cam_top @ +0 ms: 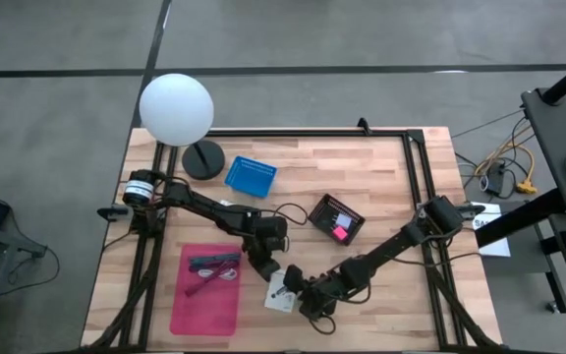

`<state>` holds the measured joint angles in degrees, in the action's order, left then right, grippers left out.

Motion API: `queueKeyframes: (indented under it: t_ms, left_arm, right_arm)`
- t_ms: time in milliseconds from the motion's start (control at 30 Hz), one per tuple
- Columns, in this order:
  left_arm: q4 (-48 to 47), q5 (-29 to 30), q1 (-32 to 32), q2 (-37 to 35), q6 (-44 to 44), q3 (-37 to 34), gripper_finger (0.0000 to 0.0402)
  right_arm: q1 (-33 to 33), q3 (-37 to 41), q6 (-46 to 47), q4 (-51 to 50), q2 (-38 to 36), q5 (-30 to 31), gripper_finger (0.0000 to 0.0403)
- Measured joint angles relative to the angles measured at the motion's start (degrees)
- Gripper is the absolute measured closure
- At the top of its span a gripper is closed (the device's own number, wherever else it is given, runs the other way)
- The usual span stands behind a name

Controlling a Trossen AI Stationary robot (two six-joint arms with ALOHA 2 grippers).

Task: Pick and place items into bin
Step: Put the bottom white card reader box into the blue bin

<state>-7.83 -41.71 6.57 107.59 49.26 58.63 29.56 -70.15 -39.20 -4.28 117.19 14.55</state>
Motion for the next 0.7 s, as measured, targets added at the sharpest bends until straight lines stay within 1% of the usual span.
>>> queueKeyframes:
  t_ms: [167,300,400,567,700]
  left_arm:
    - [-0.31,-3.96,0.02,0.02,-2.24,-0.02,0.0401]
    - [-1.90,-3.61,0.02,0.02,-3.20,-0.26,0.0401]
    - [-5.26,-3.38,0.03,0.02,-4.54,-0.48,0.0401]
    - [-9.13,-0.86,0.31,0.04,-4.60,-0.68,0.0401]
    - [-9.12,4.15,0.43,0.04,-1.62,-0.57,0.0402]
  right_arm:
    - [-0.33,-0.59,-1.77,0.19,0.00,0.02,0.0183]
    - [-0.92,-0.64,-2.44,0.21,-0.02,-0.48,0.0184]
    - [-1.01,-0.55,-0.01,-0.13,-0.02,-0.91,0.0183]
    - [-0.92,-0.52,2.91,-0.10,-0.02,-1.51,0.0184]
    - [-0.85,-0.52,3.06,-0.12,-0.02,-1.57,0.0184]
